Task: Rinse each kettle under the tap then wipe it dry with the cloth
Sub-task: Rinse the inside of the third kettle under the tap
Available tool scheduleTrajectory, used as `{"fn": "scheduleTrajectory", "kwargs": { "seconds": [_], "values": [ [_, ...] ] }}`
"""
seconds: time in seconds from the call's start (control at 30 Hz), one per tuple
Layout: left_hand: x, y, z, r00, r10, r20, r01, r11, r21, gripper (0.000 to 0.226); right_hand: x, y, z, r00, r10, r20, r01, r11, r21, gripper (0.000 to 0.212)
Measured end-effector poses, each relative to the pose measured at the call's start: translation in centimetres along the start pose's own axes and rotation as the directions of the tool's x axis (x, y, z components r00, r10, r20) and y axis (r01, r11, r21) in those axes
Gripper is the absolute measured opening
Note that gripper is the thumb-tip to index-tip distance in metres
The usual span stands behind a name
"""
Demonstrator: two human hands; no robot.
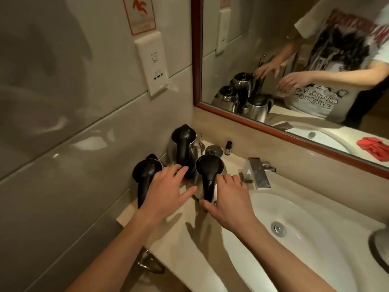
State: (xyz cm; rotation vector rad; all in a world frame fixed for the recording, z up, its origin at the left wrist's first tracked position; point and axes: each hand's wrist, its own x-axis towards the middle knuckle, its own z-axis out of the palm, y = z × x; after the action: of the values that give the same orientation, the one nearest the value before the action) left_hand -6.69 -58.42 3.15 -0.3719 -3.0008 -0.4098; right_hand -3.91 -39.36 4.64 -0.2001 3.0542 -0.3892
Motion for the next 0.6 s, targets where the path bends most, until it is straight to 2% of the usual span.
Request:
{"fn": "scheduleTrajectory", "kwargs": {
  "seconds": [0.13,0.3,0.5,0.57,0.6],
  "values": [
    [3.4,0.2,2.1,0.996,0.075,0.054,-0.073,0.997,-0.037,0.065,2.1,0.0,2.0,0.998,0.066,0.015,-0.067,0.997,0.030,0.060],
    [7.4,0.9,4.5,0.989,0.127,0.070,-0.123,0.991,-0.056,0.061,4.0,0.6,4.0,0.987,0.149,0.056,-0.152,0.987,0.061,0.070],
    [10.4,0.9,6.6,0.976,0.201,0.079,-0.202,0.979,0.000,0.065,4.6,1.5,6.0,0.956,0.275,0.097,-0.288,0.942,0.170,0.052],
    [10.8,0.8,7.1,0.975,0.204,0.090,-0.205,0.979,0.001,0.070,4.8,1.7,6.7,0.962,0.243,0.124,-0.270,0.919,0.288,0.040],
    [10.9,0.7,7.2,0.974,0.203,0.095,-0.204,0.979,-0.004,0.073,4.8,1.8,7.0,0.959,0.244,0.145,-0.283,0.866,0.412,0.034]
  ]
}}
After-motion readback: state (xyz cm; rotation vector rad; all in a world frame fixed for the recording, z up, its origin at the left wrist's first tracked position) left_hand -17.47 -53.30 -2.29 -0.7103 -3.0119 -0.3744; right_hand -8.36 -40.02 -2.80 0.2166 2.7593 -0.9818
